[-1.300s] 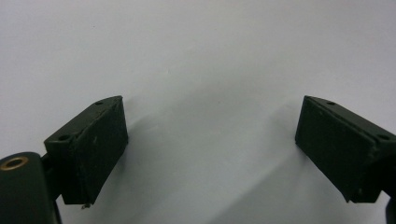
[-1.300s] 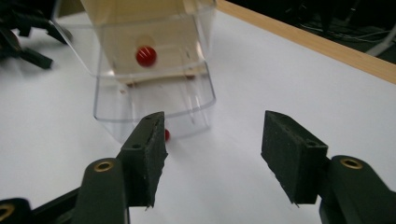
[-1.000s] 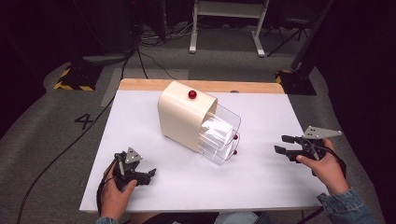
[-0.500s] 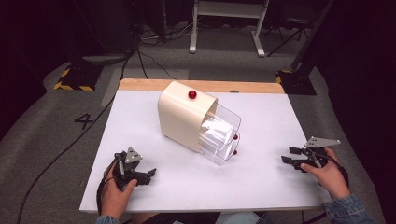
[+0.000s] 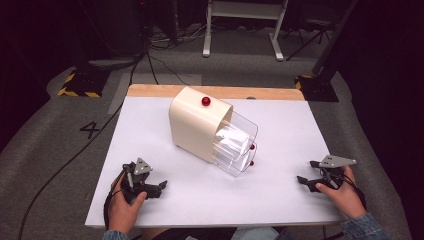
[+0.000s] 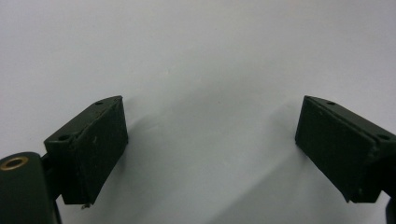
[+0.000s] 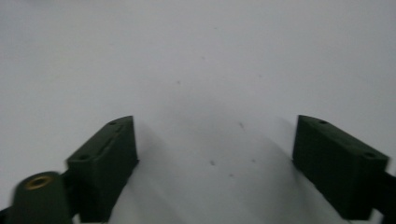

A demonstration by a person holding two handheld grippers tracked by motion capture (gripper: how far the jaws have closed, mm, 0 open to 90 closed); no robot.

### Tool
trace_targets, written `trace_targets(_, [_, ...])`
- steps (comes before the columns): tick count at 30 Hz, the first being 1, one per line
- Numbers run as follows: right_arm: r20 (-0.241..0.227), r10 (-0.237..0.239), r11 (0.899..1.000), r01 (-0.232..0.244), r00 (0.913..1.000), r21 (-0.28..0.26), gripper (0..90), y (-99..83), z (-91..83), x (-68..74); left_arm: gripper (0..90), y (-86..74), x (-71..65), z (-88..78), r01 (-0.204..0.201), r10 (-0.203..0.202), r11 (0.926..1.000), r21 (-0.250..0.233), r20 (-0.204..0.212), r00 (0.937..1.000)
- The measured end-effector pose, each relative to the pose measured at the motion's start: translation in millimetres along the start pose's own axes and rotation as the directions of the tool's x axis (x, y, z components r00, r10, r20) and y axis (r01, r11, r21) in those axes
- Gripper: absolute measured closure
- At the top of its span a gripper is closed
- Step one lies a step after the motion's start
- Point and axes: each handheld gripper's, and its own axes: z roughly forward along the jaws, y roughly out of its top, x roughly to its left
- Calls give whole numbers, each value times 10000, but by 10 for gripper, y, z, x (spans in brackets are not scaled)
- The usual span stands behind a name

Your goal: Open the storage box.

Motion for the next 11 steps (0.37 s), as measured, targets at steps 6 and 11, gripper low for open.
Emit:
trace_targets(6, [-139,249,9996,-247,9996,156,108,6,15,-36,94,4,-1,-1,-3,3,10000,27,2,10000])
trace_targets(11, [-186,326,9993,-323,9993,172,107,7,18,-40,95,4,-7,-2,-37,37,10000,16,-47,10000])
